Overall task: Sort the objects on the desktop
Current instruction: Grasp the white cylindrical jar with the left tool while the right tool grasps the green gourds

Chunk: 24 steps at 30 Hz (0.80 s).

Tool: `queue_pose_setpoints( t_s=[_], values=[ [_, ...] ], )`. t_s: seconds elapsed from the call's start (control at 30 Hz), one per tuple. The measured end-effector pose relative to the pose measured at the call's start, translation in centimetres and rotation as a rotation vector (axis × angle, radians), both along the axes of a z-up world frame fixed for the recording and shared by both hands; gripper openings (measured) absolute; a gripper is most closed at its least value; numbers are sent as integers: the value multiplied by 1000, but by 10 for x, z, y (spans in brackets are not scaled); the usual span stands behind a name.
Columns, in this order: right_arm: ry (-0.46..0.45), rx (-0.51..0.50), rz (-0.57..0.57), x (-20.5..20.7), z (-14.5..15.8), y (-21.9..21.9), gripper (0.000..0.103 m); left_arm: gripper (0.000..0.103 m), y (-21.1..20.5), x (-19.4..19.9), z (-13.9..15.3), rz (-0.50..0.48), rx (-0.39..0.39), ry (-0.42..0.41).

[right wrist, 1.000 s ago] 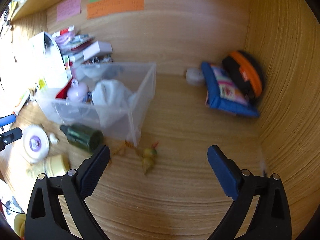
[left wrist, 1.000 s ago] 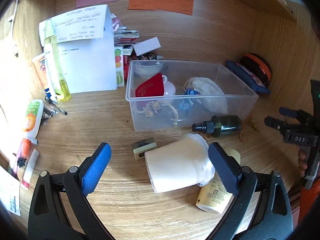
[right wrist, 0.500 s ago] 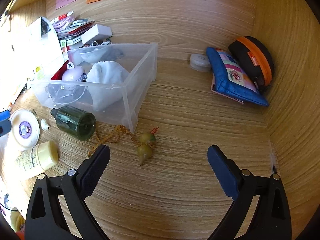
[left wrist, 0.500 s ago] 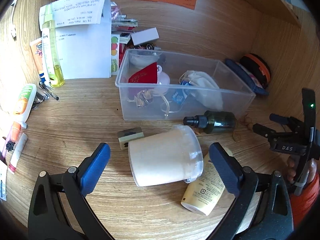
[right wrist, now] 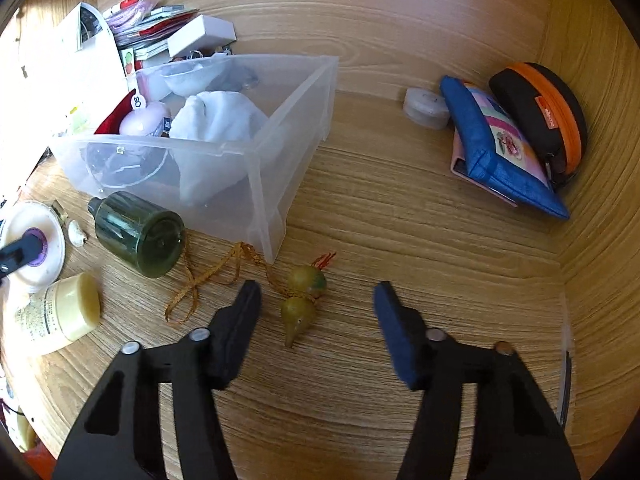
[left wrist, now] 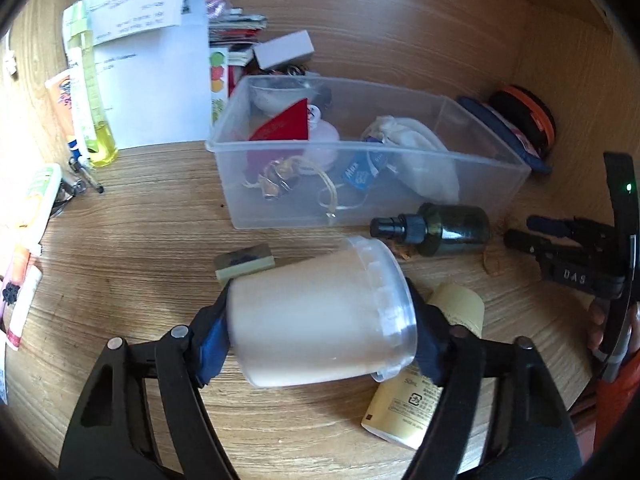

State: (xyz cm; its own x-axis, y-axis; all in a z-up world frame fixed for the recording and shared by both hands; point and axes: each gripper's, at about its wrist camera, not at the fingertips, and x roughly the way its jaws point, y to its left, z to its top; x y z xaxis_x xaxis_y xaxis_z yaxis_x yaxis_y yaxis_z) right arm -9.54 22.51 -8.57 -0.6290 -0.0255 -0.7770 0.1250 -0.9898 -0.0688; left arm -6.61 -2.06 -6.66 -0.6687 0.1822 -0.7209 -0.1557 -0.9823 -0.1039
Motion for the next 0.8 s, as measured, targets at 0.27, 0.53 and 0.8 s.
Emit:
queue_pose_setpoints(
  t_s=[0.27,0.53,0.8],
  values=[
    [-26,-28,14,-6,-7,3,48,70,2,2,-3,-11,2,-1],
    [-7,-54,42,-3,-3,1,19,67,-2,7,-2,-53,56,2],
    [89,-52,38,18,22,-2,19,67,-6,8,4,-23,28,20]
  ],
)
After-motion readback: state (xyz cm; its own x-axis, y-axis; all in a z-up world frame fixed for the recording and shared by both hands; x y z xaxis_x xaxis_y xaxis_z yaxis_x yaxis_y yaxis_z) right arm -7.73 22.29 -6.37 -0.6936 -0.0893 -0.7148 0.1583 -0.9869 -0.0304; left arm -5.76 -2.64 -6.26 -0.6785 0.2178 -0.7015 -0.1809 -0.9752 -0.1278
